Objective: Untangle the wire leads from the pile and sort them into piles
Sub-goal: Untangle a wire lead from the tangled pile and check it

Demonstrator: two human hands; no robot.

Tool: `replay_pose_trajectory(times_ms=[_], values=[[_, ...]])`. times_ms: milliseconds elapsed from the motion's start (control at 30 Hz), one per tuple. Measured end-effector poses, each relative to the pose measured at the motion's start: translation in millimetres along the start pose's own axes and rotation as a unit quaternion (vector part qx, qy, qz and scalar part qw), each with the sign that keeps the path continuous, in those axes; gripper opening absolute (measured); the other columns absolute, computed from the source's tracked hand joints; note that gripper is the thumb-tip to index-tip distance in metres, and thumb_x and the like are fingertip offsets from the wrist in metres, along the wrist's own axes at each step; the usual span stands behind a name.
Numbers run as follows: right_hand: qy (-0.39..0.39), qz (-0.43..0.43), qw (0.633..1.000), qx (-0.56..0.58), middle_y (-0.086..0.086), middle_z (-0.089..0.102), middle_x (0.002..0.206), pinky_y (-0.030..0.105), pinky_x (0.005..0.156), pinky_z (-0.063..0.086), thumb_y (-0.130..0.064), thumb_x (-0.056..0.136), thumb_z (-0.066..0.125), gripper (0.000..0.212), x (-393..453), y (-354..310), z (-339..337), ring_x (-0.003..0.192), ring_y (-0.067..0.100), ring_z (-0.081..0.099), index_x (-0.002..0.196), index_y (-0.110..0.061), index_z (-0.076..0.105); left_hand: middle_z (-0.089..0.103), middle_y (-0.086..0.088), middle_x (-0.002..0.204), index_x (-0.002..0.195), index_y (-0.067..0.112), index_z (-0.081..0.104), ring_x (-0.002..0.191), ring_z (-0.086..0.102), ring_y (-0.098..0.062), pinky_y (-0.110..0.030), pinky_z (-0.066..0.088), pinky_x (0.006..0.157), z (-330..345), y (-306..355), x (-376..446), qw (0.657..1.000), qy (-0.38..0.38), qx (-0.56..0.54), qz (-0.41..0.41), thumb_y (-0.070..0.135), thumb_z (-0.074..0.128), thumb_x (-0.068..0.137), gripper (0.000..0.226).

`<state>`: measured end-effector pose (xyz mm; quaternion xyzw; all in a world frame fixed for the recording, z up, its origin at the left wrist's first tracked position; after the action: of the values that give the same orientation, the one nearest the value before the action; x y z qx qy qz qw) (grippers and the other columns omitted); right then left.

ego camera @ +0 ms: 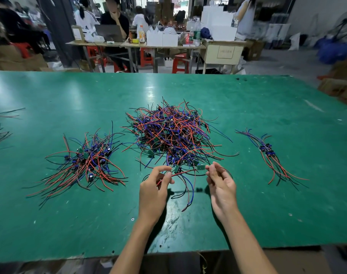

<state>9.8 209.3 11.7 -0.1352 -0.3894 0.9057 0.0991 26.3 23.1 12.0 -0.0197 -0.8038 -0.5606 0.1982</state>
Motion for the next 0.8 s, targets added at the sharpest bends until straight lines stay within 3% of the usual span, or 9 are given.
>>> replay_pose_trajectory(times_ms=[100,267,400,467,567,700,800], values=[[-0.013,0.007,1.0,0.004,0.005,0.078,0.092,0.014,0.073,0.056,-0.009,0.077,0.073,0.038,-1.7,-1.3,-0.2,0.08,0.008,0.073,0.114,-0.008,0.065,0.073,0.02,0.081,0.103,0.043,0.064,0.08,0.069,-0.005,-0.012,0.038,0.059,-2.6,1.3,-0.3,1.0,0.009,-0.008,-0.006,0.022,0.069,0.095,0.023],[-0.024,0.011,1.0,0.003,0.008,0.078,0.096,0.015,0.077,0.056,-0.005,0.076,0.071,0.042,-4.1,-3.6,0.0,0.088,0.009,0.074,0.118,-0.008,0.066,0.072,0.021,0.086,0.1,0.041,0.067,0.086,0.068,-0.003,-0.012,0.046,0.071,-4.5,1.7,-1.3,0.999,0.034,-0.011,0.005,0.01,0.074,0.089,0.034],[-0.025,0.005,1.0,-0.016,0.007,0.078,0.096,0.015,0.077,0.056,-0.007,0.076,0.072,0.042,-3.4,-2.6,0.4,0.088,0.008,0.074,0.117,-0.009,0.067,0.071,0.017,0.09,0.105,0.031,0.069,0.091,0.067,-0.002,-0.016,0.05,0.082,-3.1,5.0,-1.3,0.999,0.0,0.025,0.032,0.004,0.067,0.092,0.03],[-0.029,-0.001,0.999,-0.034,0.006,0.078,0.095,0.014,0.077,0.056,-0.009,0.076,0.073,0.042,-3.0,-2.1,0.8,0.088,0.007,0.073,0.117,-0.009,0.067,0.069,0.019,0.098,0.11,0.027,0.069,0.091,0.065,-0.002,-0.018,0.051,0.082,1.5,10.2,-2.7,0.996,-0.05,0.051,0.058,0.011,0.061,0.096,0.023],[-0.048,-0.013,0.997,-0.067,0.004,0.078,0.092,0.014,0.078,0.055,-0.012,0.077,0.073,0.04,-3.3,-0.7,0.9,0.085,0.006,0.072,0.117,-0.011,0.067,0.069,0.021,0.099,0.115,0.03,0.07,0.075,0.061,-0.008,-0.024,0.051,0.074,10.4,20.6,-4.8,0.989,-0.116,0.075,0.061,0.03,0.06,0.099,0.019],[-0.058,-0.011,0.995,-0.081,0.002,0.077,0.09,0.014,0.078,0.054,-0.015,0.077,0.074,0.041,-2.1,0.8,-1.5,0.085,0.005,0.071,0.118,-0.012,0.068,0.072,0.019,0.092,0.102,0.032,0.075,0.075,0.054,0.008,-0.013,0.033,0.076,14.0,35.5,-1.8,0.975,-0.119,0.139,0.129,0.045,0.063,0.097,0.018],[-0.069,-0.009,0.994,-0.086,0.005,0.078,0.096,0.014,0.078,0.054,-0.017,0.077,0.075,0.043,-1.9,-0.3,-1.6,0.087,0.005,0.071,0.12,-0.013,0.068,0.07,0.015,0.08,0.094,0.027,0.078,0.072,0.057,0.0,-0.017,0.036,0.067,7.3,41.6,7.8,0.983,-0.152,0.046,0.09,0.042,0.067,0.095,0.019]])
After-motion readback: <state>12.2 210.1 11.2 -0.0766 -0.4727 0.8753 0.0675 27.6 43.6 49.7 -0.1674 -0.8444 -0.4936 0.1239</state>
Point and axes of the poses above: each hand's wrist, its own x-axis towards the middle knuckle, its own z-axis out of the palm, y = z × x, the point moved 1 cm from there along x, towards the middle knuckle
